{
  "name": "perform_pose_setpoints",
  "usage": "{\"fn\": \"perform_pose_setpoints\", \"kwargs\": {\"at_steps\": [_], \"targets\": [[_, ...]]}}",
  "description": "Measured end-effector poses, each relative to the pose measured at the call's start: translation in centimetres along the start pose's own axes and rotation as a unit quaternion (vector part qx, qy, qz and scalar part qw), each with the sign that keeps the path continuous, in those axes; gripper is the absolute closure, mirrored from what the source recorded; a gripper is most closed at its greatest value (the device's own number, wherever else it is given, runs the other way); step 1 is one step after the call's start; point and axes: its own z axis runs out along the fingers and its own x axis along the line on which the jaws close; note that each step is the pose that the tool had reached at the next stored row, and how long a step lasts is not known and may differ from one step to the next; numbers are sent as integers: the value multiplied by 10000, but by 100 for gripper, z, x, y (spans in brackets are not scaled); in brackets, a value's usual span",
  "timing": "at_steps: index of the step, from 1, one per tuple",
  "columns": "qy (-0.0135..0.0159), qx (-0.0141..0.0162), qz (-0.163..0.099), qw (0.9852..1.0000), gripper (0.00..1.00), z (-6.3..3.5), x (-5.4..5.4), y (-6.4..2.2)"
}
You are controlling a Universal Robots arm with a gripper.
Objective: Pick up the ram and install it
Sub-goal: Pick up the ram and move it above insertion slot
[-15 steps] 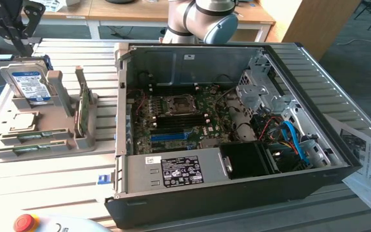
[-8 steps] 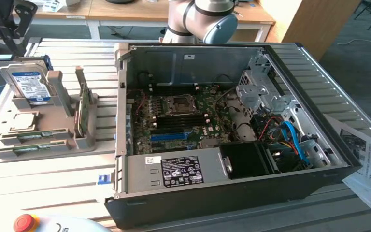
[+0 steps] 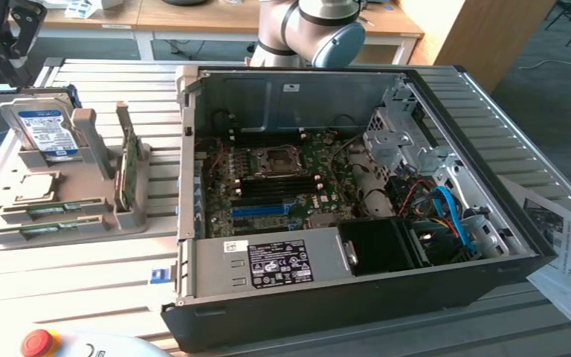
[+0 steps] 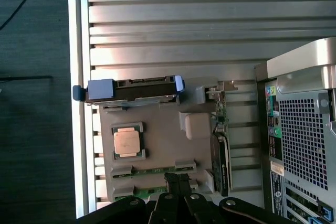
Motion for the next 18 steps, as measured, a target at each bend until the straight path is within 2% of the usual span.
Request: {"fn": "perform_pose_setpoints", "kwargs": {"at_steps": [18], "targets": [[3, -2, -1, 10000, 90, -1, 0, -9]]}}
